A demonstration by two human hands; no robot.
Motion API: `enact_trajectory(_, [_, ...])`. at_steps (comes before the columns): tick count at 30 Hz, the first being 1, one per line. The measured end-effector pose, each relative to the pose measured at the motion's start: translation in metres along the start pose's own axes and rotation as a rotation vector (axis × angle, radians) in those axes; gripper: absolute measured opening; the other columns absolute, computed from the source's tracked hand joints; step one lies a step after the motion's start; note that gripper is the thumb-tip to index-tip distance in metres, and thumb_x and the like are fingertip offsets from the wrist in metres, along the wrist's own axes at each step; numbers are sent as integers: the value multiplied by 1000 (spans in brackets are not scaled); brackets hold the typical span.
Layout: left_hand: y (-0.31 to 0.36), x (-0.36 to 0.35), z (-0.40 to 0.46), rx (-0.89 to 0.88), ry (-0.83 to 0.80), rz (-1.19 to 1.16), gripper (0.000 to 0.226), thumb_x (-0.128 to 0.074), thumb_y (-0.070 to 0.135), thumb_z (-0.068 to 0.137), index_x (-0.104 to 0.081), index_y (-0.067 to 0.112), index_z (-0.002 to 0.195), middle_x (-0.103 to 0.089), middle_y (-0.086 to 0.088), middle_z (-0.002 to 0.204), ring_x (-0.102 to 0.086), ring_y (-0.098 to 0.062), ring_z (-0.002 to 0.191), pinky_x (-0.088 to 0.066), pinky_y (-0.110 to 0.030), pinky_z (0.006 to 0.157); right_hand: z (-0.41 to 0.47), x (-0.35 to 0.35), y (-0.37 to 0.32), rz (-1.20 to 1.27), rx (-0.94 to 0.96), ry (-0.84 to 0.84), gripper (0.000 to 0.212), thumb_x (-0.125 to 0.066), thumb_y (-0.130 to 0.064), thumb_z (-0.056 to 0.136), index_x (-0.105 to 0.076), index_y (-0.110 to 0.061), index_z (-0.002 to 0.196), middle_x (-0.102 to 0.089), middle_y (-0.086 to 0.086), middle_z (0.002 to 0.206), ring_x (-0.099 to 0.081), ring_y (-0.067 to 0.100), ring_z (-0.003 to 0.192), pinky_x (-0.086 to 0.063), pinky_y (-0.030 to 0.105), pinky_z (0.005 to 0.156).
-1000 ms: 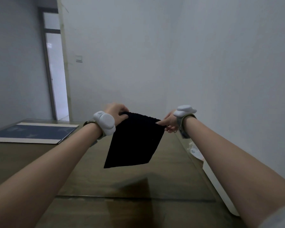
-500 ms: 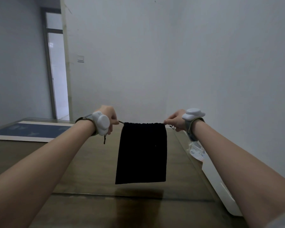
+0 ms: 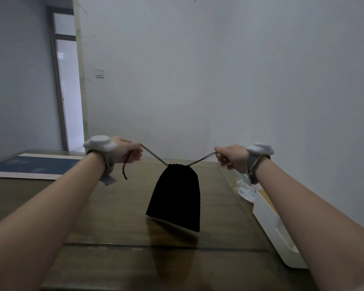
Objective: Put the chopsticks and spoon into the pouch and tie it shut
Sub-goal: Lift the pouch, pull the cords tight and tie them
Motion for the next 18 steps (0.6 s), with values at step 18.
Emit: enact_trajectory(18, [29,-73,-19,-162,-247,-458,24,-41,19,97,-61,11,85,-59,-3,78,-57,-13,66,-55,-24,64,-18,-84,-41,915,0,-280,20,-50,-20,95,-59,-4,88,-38,-1,65,-35,1,29,-33,9,34])
Point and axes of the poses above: each hand's wrist, its own z-axis towards the middle knuckle, its own x-axis out of the back of the hand, y = z × x, the point moved 6 cm from there along z, towards the middle knuckle
